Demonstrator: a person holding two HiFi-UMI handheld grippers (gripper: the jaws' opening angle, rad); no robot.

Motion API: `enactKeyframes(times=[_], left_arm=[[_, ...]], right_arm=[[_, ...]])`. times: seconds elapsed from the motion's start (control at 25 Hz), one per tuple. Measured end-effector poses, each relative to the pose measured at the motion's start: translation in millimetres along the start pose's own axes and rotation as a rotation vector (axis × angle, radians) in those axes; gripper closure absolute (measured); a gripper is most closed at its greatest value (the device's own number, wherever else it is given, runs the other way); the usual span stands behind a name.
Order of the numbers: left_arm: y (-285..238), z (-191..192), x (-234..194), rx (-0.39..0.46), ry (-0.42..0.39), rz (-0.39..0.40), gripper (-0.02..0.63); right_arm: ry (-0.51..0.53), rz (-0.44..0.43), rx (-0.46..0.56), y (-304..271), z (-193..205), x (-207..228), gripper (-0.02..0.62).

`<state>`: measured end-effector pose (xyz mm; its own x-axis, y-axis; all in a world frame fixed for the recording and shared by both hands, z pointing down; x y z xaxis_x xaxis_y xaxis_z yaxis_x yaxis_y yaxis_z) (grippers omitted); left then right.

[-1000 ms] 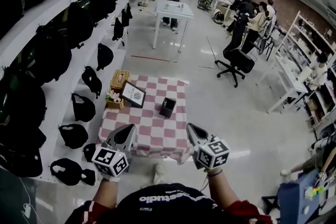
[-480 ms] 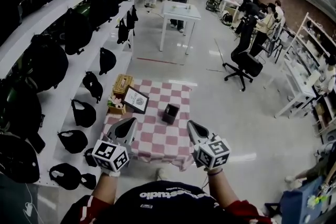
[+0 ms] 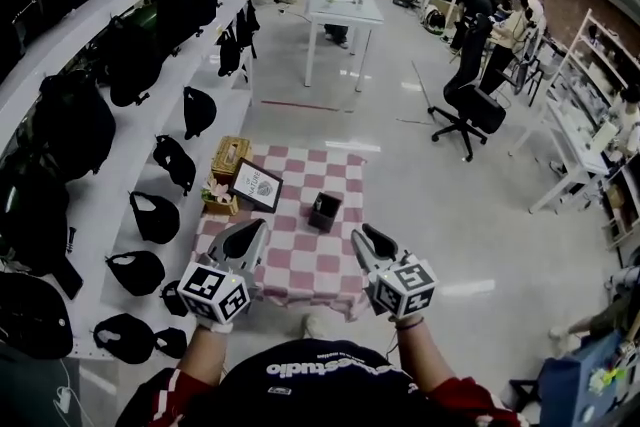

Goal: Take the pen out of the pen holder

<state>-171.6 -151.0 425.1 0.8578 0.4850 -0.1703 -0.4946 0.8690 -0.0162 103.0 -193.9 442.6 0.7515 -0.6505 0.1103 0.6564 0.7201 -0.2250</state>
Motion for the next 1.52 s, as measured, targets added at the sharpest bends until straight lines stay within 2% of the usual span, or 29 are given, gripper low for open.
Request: enactKeyframes(times=[0.6, 1.52], left_arm=[[-42, 7, 3, -0.036, -0.020, -0.001, 0.600], [-98, 21, -10, -0.066, -0.015, -0.103, 0.601]], right_arm=[[-0.027, -0.023, -0.127, -38, 35, 53, 0.505], [-0.018, -0.129, -0.243, -133, 76, 123, 0.509]])
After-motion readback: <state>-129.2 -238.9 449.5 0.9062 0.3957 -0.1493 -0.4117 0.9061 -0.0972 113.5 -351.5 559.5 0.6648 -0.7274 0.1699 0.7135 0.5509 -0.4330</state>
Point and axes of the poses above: the fingertips, and each gripper's own axes: y backward along the fingers, x to its right, z out of its underside, the point moved 8 cm from there along y, backward along the fingers, and after that the axes turned 1 degree about -y, right-handed, at the moved point
